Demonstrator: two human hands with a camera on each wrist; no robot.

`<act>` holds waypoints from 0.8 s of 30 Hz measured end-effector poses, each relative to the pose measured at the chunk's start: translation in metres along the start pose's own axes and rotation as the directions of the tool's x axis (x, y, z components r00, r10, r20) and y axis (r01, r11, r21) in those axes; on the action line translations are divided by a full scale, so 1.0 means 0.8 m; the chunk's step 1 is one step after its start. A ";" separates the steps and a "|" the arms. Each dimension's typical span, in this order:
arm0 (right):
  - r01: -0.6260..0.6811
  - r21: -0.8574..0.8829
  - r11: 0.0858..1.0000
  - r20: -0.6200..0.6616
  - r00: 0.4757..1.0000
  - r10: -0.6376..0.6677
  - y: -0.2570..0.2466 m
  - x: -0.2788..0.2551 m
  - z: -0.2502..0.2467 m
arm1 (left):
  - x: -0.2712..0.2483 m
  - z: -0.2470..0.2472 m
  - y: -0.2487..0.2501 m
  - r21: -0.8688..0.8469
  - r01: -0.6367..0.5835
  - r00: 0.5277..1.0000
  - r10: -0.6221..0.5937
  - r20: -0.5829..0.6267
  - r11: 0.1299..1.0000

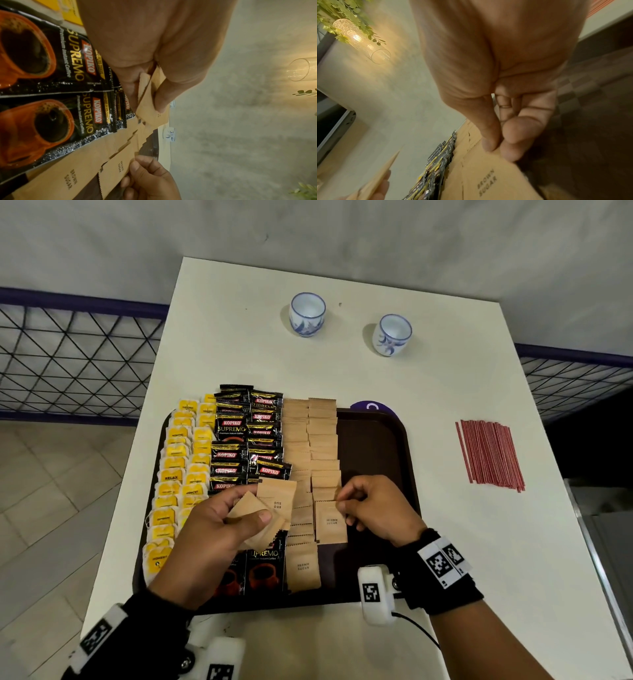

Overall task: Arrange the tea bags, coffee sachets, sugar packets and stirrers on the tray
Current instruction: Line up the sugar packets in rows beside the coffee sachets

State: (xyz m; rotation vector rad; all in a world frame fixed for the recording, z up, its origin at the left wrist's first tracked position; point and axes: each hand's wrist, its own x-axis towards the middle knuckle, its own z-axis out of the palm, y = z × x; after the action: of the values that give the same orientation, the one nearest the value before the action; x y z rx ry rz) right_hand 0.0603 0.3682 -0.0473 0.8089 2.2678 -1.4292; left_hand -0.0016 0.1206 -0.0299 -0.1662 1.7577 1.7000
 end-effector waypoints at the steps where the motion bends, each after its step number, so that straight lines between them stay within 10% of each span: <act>1: 0.002 0.001 1.000 -0.011 1.000 -0.002 0.000 0.000 0.001 | 0.000 0.001 0.000 0.003 -0.002 1.000 0.002 0.004 1.000; 14: -0.015 0.014 1.000 -0.012 1.000 0.015 -0.003 0.000 -0.004 | -0.009 0.004 0.005 0.133 -0.046 0.982 0.021 0.185 0.990; 19: -0.022 0.000 1.000 0.012 1.000 0.022 -0.003 0.001 -0.006 | -0.009 0.026 0.006 0.504 -0.242 0.818 -0.105 0.566 0.829; 24: -0.009 -0.003 1.000 0.024 1.000 0.009 -0.002 0.001 -0.004 | -0.006 0.054 0.007 0.609 -0.409 0.673 -0.226 0.704 0.680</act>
State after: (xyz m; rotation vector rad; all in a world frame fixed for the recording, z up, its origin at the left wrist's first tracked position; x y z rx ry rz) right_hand 0.0586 0.3708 -0.0450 0.7965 2.2451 -1.4241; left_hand 0.0156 0.1595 -0.0190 0.9046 1.6238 0.7492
